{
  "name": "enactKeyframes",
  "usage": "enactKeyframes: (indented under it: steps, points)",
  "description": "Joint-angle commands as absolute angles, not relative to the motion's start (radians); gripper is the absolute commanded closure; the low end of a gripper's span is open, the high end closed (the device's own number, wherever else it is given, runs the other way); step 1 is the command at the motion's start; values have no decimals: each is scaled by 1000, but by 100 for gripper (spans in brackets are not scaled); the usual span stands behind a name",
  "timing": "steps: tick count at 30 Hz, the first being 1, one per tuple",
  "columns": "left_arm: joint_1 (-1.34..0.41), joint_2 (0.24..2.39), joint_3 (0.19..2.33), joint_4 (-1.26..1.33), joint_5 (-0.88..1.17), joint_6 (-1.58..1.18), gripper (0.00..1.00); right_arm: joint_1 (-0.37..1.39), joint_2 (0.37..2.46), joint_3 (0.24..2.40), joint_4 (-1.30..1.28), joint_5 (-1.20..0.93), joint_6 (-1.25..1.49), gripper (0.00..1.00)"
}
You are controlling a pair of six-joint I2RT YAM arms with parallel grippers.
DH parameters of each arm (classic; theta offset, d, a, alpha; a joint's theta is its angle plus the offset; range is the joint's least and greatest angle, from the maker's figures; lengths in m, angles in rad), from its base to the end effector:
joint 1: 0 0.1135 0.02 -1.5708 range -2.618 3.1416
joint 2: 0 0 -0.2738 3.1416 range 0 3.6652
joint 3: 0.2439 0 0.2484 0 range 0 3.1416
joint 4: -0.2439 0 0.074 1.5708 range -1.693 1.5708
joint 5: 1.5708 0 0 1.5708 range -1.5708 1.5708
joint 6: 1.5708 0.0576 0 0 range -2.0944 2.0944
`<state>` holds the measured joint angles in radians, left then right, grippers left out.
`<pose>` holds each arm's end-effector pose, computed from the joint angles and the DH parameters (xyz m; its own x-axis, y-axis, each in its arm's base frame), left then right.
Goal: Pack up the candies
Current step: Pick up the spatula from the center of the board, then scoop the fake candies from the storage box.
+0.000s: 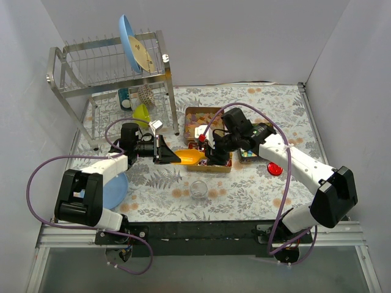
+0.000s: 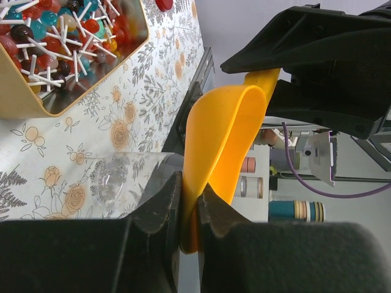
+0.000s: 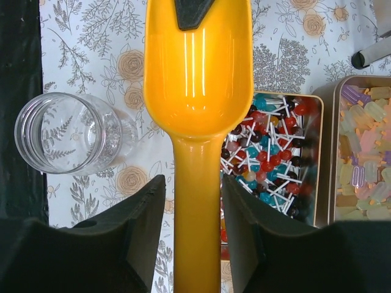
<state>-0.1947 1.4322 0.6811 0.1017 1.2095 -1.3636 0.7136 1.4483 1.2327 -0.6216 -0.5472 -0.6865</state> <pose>0.2588 -0.1060 0.2070 -0.9043 -0.1743 0.3897 -0.4162 0.1562 -0.8958 0.2203 0.2304 0.3008 0.0869 -0.6407 -0.7628 -0.9920 0.0149 -0.1255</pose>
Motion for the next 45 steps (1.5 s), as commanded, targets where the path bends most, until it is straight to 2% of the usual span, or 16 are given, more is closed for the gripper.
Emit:
enactKeyframes:
  steps: [1,2,5,6,7,8,10,12,15,19,22,23,24,27,45]
  points:
    - [-184,1402,689,144,1244,-1382,100,715,1430,1243,-589,-545,-681,53]
    - [-184,1404,686,150,1253,-1387,100,715,1430,1241,-588,-542,-680,54]
    - [-184,1411,681,178,1259,-1407,100,715,1433,1241,-595,-558,-683,71]
    - [-181,1414,683,179,1250,-1405,100,715,1434,1243,-603,-564,-687,86]
    - [-179,1416,687,169,1237,-1402,93,715,1434,1249,-612,-565,-698,94]
    - [-173,1416,690,157,1224,-1382,82,710,1430,1259,-629,-543,-706,99]
    - [-149,1408,728,53,1154,-1324,55,689,1427,1290,-682,-526,-774,99]
    - [-137,1387,767,-76,1080,-1225,48,634,1440,1369,-816,-520,-849,99]
    - [-137,1359,750,-95,970,-1215,45,548,1483,1487,-980,-486,-965,99]
    - [-135,1384,700,-87,838,-1291,47,491,1548,1597,-1152,-384,-1144,99]
    - [-137,1413,687,-75,752,-1314,53,492,1574,1620,-1200,-260,-1233,99]
    - [-137,1420,683,-65,718,-1321,58,492,1578,1620,-1197,-203,-1233,99]
    - [-137,1434,681,-42,706,-1330,73,492,1585,1620,-1193,-178,-1235,99]
    - [-137,1474,675,-6,704,-1356,100,492,1614,1621,-1192,-104,-1232,99]
    - [-297,1680,663,259,560,-1621,98,601,1770,1666,-1304,259,-1083,99]
